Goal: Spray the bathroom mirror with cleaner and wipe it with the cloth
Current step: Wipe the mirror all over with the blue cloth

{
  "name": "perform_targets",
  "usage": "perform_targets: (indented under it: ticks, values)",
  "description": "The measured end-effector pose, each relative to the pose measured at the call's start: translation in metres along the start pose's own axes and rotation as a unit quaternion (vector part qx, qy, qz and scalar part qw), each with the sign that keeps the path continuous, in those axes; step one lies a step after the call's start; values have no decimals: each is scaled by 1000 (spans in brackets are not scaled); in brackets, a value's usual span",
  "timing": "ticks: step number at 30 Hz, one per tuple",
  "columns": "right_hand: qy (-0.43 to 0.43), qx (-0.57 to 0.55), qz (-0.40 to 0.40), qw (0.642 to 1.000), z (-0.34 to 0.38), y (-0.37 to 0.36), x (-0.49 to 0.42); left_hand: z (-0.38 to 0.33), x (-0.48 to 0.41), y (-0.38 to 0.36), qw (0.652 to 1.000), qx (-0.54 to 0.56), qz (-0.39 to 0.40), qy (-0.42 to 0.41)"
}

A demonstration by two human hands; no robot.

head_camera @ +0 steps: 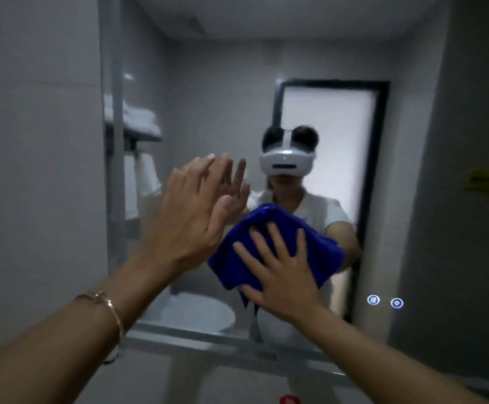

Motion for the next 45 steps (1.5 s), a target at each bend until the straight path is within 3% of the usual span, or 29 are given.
perform_targets:
  ticks: [4, 6, 9, 13, 15, 19, 22, 25, 30, 34, 39, 41, 43, 45]
  values:
    - [10, -156, 14, 988, 50, 35, -101, -1, 15, 23, 1000, 21, -2, -12]
    - [35, -81, -8, 996, 40, 47, -157, 15, 20, 43, 1000, 10, -29, -6]
    - [-42, 5, -22, 999, 8, 48, -206, 47, 29, 63, 997, -8, -68, 47]
    - [-108, -16, -38, 993, 37, 28, -164, 58, 57, 41, 997, 5, -31, 72]
    - [-56, -14, -4, 998, 79, 1, -114, 56, 76, 27, 996, 31, -11, 82]
    - [126, -5, 100, 987, 166, -29, -34, 59, 125, 18, 995, 22, 42, 93]
    - [98, -20, 150, 984, 193, -11, -46, 72, 141, 28, 995, -19, 76, 56]
    - [220, 4, 195, 956, 184, -18, -77, 90, 122, 48, 997, -14, 35, 72]
    - [56, 36, 72, 995, 101, 27, -180, 101, 71, 57, 991, 25, -92, 91]
    - [-3, 40, 72, 997, 95, 34, -183, 95, 79, 26, 990, 51, -86, 103]
    - [89, 10, 159, 983, 177, -13, -73, 79, 124, -2, 993, 47, 21, 109]
    - [82, -67, 232, 967, 194, -22, -32, 77, 132, 0, 996, 8, 71, 50]
    - [136, -84, 300, 940, 195, -33, -13, 77, 122, 10, 996, 2, 90, 2]
    - [169, -54, 243, 954, 175, -32, -22, 73, 94, 22, 997, 20, 72, 7]
Point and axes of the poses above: each hand's wrist, its own x-axis away from the middle knuckle, its own y-axis out of the back of the hand, z = x × y, the point moved 1 cm from there along -x, towards the middle knuckle, and after that the axes turned 7 degrees about -y, right-handed, at the moved point
